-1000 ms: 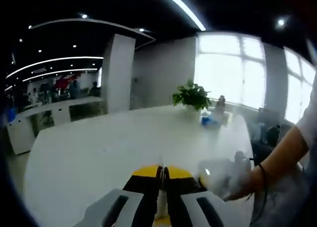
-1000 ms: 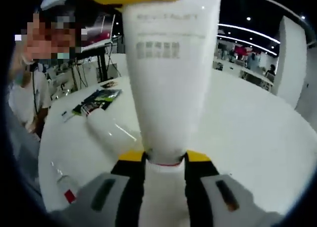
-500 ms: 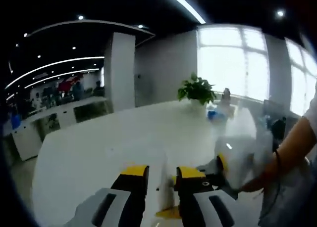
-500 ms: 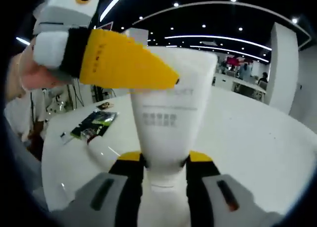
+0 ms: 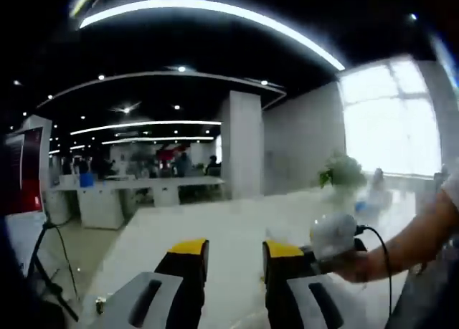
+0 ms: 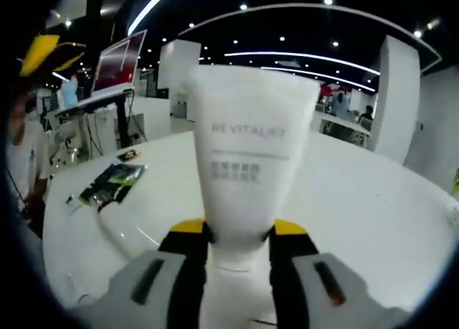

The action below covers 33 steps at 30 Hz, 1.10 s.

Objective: Arrange the skincare products in the storage area until every visible bottle or jar stands upright without overlapping.

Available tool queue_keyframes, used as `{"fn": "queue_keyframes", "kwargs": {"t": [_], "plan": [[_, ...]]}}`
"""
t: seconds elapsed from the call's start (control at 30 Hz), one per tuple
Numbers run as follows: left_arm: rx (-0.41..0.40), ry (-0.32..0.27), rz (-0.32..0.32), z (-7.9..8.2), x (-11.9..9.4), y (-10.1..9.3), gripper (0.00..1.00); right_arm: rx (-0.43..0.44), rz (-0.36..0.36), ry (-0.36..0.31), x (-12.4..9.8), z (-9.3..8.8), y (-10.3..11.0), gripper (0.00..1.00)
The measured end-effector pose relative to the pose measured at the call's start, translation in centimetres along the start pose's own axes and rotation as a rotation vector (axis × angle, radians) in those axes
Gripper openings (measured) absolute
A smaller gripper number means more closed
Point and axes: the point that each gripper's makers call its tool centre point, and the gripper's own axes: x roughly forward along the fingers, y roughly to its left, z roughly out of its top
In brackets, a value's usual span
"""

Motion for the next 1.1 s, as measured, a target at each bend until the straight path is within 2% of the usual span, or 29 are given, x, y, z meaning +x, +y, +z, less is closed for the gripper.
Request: {"fn": "queue_keyframes", "kwargs": {"t": [0.07,0.13,0.37,0.4,0.6,0.67,0.83,1.1], "plan": [[0.017,-0.022,0.075,-0.5,-0.4,1.4,0.31,0.01,-0.032,0.009,0.0,-0.1,-1.2,0.33],[0.016,0.001,0.122,-1.7,-0.7,2.5,0.31,0.016,-0.05,0.015,0.0,-0.3,-1.9,0.33],[0.003,0.025,0.159,-3.5,-0.9,3.3,0.3,0.069,-0.209,0.066,-0.8,-1.4,-7.4,0.33],[0.001,0.043,0.163,-3.9,-0.8,3.5,0.3,0.085,-0.236,0.078,-1.3,-1.7,-8.1,0.33],[0.013,0.05,0.159,-4.1,-0.5,3.6,0.3,0.098,-0.349,0.14,-3.7,-3.1,-11.5,0.33],[0.014,0.05,0.155,-4.1,-0.4,3.5,0.3,0.106,-0.365,0.148,-4.3,-3.5,-12.1,0.33],[0.002,0.049,0.155,-4.1,-0.3,3.6,0.3,0.201,-0.4,0.161,-5.9,-4.5,-13.2,0.32],[-0.024,0.055,0.172,-4.3,-0.4,4.2,0.3,0.237,-0.441,0.222,-7.5,-5.4,-13.2,0.32]]}}
